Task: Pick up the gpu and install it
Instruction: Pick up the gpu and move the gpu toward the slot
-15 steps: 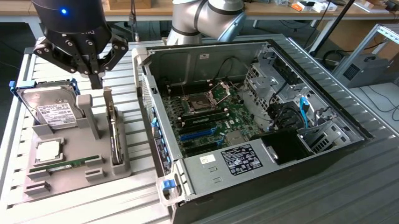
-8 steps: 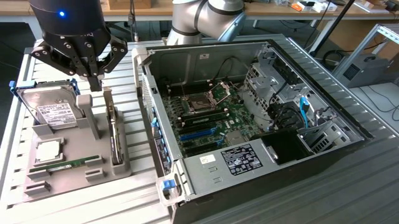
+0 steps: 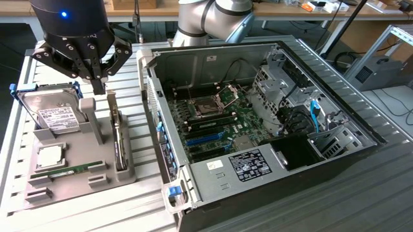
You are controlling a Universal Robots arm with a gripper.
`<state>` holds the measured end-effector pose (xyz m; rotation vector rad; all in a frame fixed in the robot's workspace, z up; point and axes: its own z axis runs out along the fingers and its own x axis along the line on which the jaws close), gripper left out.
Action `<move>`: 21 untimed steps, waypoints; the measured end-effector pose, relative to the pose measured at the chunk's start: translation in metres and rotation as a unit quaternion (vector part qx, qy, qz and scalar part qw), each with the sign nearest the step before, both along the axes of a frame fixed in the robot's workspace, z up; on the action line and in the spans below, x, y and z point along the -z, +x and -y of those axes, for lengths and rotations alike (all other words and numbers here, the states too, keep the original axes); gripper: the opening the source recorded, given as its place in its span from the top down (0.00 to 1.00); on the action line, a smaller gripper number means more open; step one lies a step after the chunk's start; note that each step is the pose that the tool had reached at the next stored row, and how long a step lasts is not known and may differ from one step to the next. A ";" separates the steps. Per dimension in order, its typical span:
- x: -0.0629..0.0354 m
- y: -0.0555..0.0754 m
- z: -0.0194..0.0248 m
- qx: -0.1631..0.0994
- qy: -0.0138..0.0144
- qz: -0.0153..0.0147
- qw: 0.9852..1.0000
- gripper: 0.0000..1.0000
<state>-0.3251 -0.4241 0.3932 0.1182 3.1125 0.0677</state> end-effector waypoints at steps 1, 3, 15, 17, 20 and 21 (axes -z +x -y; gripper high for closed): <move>0.0000 0.000 0.0000 0.000 0.000 0.000 1.000 0.89; 0.0000 0.000 0.0000 0.000 0.000 0.000 1.000 0.89; 0.0000 0.000 0.0000 0.000 0.000 0.000 1.000 0.58; 0.0000 0.000 0.0000 0.000 0.000 0.000 1.000 0.58; 0.0001 0.000 0.0000 0.000 0.000 0.000 1.000 0.58; 0.0007 0.000 0.0000 0.000 0.000 0.000 1.000 0.58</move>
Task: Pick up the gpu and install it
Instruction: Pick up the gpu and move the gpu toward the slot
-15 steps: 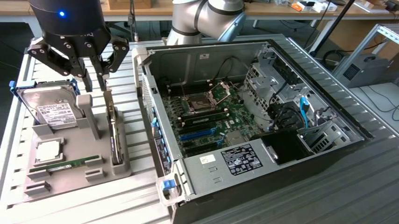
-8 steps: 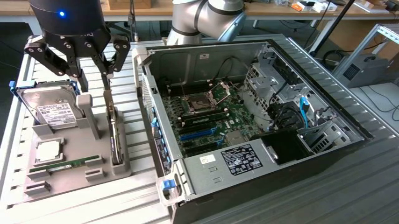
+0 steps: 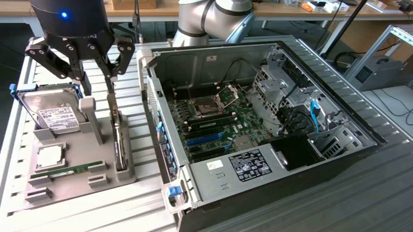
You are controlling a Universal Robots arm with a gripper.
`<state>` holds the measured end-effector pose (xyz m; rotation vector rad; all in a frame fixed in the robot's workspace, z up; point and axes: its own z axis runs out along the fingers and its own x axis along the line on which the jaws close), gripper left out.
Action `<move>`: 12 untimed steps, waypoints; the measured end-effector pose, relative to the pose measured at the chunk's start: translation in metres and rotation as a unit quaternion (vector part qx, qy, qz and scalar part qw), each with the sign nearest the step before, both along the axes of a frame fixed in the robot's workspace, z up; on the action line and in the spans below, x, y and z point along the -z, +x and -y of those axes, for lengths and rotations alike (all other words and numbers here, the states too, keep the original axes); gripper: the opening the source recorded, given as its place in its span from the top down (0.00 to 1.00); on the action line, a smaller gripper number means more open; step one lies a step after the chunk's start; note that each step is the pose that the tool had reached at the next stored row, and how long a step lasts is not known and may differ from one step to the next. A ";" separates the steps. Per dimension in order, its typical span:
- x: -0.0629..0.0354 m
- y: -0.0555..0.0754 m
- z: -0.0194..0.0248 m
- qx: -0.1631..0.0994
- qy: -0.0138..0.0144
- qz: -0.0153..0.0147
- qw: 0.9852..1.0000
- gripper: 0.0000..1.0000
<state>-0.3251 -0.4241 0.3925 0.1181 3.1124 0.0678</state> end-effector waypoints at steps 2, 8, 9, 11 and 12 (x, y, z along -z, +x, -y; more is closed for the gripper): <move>0.0018 0.000 0.0000 0.000 0.000 0.000 1.000 0.58; 0.0040 0.000 0.0000 0.000 0.000 0.000 1.000 0.58; 0.0050 0.000 0.0000 0.000 0.000 0.000 1.000 0.58; 0.0067 0.000 0.0000 0.000 0.000 0.000 1.000 0.58; 0.0071 0.000 0.0000 0.000 0.000 0.000 1.000 0.58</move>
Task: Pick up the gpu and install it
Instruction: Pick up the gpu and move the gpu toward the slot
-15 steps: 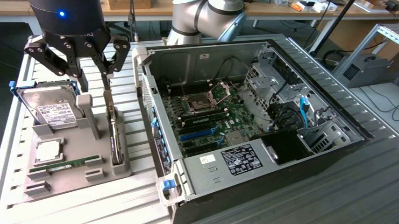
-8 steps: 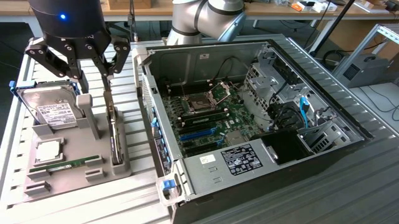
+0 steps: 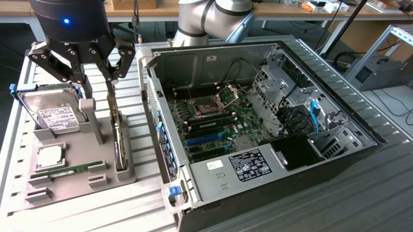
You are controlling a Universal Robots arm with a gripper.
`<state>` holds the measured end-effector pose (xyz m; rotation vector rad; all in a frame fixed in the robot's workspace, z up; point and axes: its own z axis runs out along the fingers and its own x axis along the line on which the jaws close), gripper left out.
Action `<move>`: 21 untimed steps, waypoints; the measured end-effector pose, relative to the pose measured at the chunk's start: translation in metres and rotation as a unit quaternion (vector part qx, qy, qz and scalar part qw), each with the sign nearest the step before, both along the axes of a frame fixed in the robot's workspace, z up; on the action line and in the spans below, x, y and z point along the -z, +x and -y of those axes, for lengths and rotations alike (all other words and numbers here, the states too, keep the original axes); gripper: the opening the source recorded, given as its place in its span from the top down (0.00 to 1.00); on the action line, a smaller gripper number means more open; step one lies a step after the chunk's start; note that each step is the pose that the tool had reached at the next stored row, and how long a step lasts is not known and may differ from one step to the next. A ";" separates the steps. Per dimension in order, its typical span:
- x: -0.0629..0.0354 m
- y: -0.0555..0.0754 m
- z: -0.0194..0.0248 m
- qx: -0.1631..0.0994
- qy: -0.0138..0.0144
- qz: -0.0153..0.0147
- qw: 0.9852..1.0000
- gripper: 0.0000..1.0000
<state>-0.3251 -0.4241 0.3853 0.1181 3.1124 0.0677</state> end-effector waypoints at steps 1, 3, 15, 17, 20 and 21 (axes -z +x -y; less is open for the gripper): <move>0.0004 0.000 0.0000 0.000 0.000 0.000 1.000 0.58; 0.0010 0.000 0.0000 0.000 0.000 0.000 1.000 0.58; 0.0085 0.000 0.0000 0.000 0.000 0.000 1.000 0.58; 0.0096 0.000 0.0000 0.000 0.000 0.000 1.000 0.58; 0.0118 0.000 0.0000 0.000 0.000 0.000 1.000 0.58; 0.0126 0.000 0.0000 0.000 0.000 0.000 1.000 0.58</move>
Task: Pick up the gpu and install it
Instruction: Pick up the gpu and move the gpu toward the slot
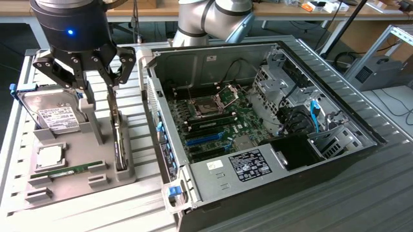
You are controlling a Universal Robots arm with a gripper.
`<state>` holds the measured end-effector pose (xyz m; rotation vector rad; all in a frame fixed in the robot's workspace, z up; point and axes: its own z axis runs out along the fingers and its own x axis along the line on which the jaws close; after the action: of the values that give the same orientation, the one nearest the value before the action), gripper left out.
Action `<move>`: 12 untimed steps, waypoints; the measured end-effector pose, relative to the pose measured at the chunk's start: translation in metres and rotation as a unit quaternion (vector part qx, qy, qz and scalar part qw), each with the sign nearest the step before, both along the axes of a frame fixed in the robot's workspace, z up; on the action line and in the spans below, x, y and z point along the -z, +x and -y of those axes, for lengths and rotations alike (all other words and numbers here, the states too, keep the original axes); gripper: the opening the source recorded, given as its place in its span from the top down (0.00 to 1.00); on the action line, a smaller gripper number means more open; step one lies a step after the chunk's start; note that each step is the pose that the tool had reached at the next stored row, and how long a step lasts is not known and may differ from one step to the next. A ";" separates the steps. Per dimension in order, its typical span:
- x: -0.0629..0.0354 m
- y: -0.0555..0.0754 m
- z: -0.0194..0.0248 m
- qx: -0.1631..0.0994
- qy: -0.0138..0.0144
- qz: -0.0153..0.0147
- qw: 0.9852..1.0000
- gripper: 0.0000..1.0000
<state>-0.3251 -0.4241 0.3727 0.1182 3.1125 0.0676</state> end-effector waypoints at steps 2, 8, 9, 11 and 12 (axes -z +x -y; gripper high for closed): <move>0.0021 0.000 0.0000 0.000 0.000 0.000 1.000 0.58; 0.0060 0.000 0.0000 0.000 0.000 0.000 1.000 0.58; 0.0067 0.000 0.0000 0.000 0.000 0.000 1.000 0.58; 0.0082 0.000 0.0000 0.000 0.000 0.000 1.000 0.58; 0.0093 0.000 0.0000 0.000 0.000 0.000 1.000 0.58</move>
<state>-0.3251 -0.4241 0.3634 0.1181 3.1125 0.0677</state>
